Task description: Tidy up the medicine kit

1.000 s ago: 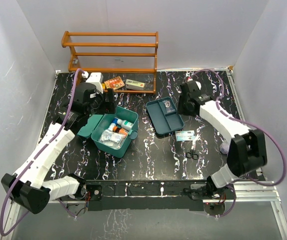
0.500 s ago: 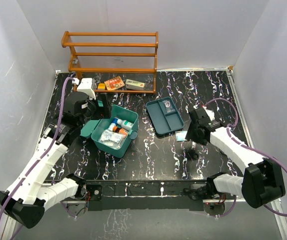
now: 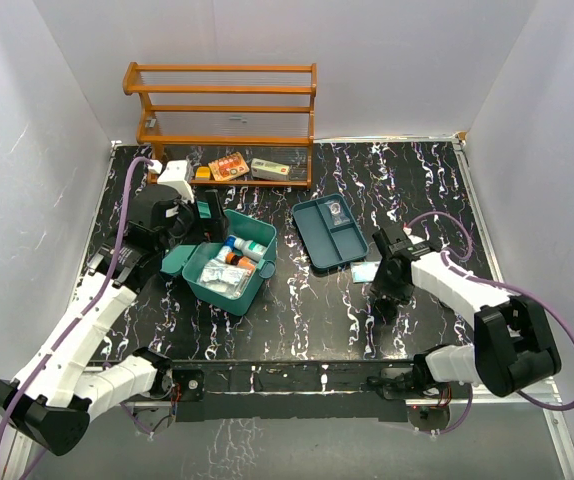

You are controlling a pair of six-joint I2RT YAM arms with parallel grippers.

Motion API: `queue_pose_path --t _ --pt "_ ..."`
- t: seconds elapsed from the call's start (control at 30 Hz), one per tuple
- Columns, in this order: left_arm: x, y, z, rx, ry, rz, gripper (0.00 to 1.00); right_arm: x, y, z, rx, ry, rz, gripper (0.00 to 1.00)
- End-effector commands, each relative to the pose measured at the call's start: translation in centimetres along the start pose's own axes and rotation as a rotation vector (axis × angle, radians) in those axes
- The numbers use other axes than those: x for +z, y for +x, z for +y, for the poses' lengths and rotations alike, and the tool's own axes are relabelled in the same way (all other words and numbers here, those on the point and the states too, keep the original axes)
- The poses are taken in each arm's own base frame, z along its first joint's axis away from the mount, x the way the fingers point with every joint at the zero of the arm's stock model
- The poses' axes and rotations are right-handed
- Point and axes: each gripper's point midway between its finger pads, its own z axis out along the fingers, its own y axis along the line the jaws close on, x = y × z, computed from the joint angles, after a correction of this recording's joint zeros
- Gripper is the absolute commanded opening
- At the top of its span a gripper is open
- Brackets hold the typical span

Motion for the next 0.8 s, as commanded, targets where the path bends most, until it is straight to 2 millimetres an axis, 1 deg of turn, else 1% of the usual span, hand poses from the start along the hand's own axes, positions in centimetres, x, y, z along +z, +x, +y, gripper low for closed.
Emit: queue_pose_path --t 0.0,0.17,0.33,0.47,0.63,0.77 --pt "-0.9 0.0 -0.8 -0.026 0.047 0.007 0.99 0.4 -0.9 0.1 0.042 0.022 -0.026 0.42" --pt "-1.2 -0.2 -1.2 -0.033 0.072 -0.003 0.99 0.8 -1.4 0.2 0.029 0.033 -0.033 0.40" --pt "-1.2 -0.5 -0.8 -0.049 0.039 -0.007 0.99 1.2 -1.5 0.5 0.005 0.027 -0.026 0.35" --pt "-1.4 -0.8 -0.7 -0.042 0.040 -0.023 0.99 1.5 -1.2 0.8 -0.020 0.013 -0.007 0.34" --pt "-1.6 -0.8 -0.9 -0.049 0.051 -0.021 0.99 1.6 -0.4 1.6 -0.035 -0.037 0.035 0.24" --pt "-1.7 -0.5 -1.0 -0.057 0.054 -0.017 0.99 1.1 -0.2 2.4 -0.035 -0.073 0.037 0.21"
